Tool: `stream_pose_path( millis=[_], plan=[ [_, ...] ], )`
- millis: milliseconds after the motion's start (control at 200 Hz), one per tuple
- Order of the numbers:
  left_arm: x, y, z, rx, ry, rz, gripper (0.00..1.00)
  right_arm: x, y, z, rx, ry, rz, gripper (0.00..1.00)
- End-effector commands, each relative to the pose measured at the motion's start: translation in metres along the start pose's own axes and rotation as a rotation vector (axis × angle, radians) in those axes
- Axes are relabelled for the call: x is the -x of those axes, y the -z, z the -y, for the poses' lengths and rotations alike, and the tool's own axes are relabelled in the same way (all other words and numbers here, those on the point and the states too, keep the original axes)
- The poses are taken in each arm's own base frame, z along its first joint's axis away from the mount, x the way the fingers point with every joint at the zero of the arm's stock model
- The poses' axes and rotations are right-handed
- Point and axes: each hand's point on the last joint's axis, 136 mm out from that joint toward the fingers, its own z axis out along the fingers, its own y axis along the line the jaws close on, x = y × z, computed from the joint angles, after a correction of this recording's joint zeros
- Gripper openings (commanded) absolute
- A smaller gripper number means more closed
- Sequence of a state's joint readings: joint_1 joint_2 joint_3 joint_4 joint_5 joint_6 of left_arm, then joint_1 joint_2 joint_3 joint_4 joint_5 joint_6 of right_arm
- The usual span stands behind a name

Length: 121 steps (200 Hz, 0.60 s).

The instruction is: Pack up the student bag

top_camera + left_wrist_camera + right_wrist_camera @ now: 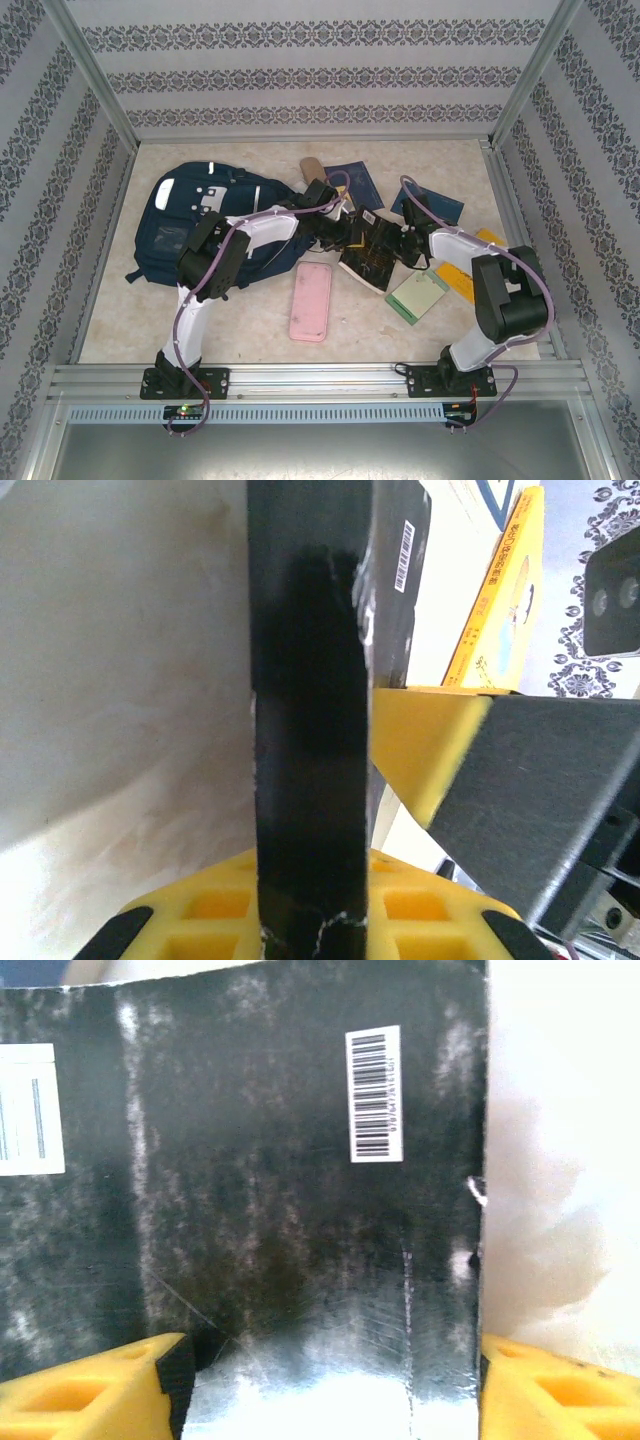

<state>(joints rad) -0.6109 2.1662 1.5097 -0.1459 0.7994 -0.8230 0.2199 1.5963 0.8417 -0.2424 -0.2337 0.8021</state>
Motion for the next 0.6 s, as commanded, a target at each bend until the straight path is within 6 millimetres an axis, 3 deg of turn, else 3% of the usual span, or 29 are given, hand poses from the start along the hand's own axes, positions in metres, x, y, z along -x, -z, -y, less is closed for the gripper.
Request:
stream_pose_path(
  millis=[0,65,160,340,600],
  plan=[
    [0.014,0.032,0.051,-0.091,-0.101,0.079,0.00,0.006,0.026,-0.028,0.145,0.039,0.025,0.80],
    [0.021,0.047,0.067,-0.144,-0.105,0.123,0.00,0.010,0.038,-0.035,0.197,0.037,0.045,0.90],
    [0.029,0.071,0.090,-0.231,-0.114,0.175,0.00,0.018,0.056,-0.048,0.307,0.025,0.062,0.97],
    [0.039,0.107,0.118,-0.349,-0.108,0.241,0.00,0.027,0.083,-0.076,0.507,0.007,0.056,0.95],
    [0.045,0.140,0.146,-0.456,-0.123,0.297,0.00,0.035,0.098,-0.120,0.797,-0.062,-0.013,0.94]
  ],
)
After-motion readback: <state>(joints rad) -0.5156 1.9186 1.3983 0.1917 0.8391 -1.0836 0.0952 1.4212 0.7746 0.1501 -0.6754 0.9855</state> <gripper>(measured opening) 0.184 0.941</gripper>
